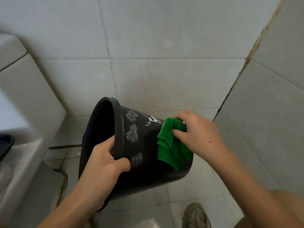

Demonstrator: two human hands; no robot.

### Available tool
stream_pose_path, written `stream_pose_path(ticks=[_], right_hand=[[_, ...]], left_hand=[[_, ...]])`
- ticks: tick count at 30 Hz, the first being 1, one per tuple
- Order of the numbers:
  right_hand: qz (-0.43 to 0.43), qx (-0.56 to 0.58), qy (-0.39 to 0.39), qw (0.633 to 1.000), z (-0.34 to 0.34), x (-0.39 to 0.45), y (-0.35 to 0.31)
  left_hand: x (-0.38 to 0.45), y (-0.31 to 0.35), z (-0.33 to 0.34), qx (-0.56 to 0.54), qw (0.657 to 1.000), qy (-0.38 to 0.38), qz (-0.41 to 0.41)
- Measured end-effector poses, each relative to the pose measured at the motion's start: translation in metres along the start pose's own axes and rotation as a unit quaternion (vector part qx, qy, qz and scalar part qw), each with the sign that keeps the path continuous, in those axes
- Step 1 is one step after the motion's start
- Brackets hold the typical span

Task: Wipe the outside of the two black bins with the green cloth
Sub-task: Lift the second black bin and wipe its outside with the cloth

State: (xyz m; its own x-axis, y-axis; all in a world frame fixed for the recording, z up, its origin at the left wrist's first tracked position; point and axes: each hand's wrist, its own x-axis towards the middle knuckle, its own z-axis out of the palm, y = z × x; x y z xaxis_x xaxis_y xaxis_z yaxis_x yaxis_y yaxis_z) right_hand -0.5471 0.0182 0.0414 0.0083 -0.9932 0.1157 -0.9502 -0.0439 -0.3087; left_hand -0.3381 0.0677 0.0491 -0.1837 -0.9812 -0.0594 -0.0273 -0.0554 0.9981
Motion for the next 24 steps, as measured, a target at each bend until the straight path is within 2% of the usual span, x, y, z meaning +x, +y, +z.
stream_pose_path(ticks=[2,6,10,12,17,18,21,23,24], right_hand=[[0.008,-0.01,0.006,1.0,0.0,0.002,0.004],[0.114,0.113,0.014,0.987,-0.015,0.014,0.034],[0.208,0.271,0.08,0.937,-0.035,0.02,0.055],[0.214,0.332,0.063,0.916,-0.039,0.018,0.057],[0.187,0.51,-0.011,0.84,-0.041,0.008,0.052],[0.178,0.52,-0.015,0.835,-0.04,0.006,0.05],[0.144,0.503,0.008,0.852,-0.031,0.002,0.041],[0.133,0.466,0.072,0.872,-0.023,0.001,0.035],[0.127,0.416,0.131,0.891,-0.02,0.001,0.033]], left_hand=[[0.001,0.0,0.0,-0.007,1.0,0.006,-0.009],[0.003,0.003,-0.007,-0.03,0.999,0.03,-0.03],[0.007,0.01,-0.017,-0.066,0.996,0.056,-0.022],[0.007,0.013,-0.022,-0.066,0.996,0.054,-0.009],[0.008,0.015,-0.026,-0.028,0.997,0.072,0.006],[0.009,0.015,-0.027,-0.024,0.996,0.085,0.004],[0.01,0.016,-0.031,-0.02,0.995,0.101,0.003],[0.01,0.017,-0.033,-0.023,0.995,0.101,0.001],[0.01,0.016,-0.034,-0.023,0.995,0.101,0.002]])
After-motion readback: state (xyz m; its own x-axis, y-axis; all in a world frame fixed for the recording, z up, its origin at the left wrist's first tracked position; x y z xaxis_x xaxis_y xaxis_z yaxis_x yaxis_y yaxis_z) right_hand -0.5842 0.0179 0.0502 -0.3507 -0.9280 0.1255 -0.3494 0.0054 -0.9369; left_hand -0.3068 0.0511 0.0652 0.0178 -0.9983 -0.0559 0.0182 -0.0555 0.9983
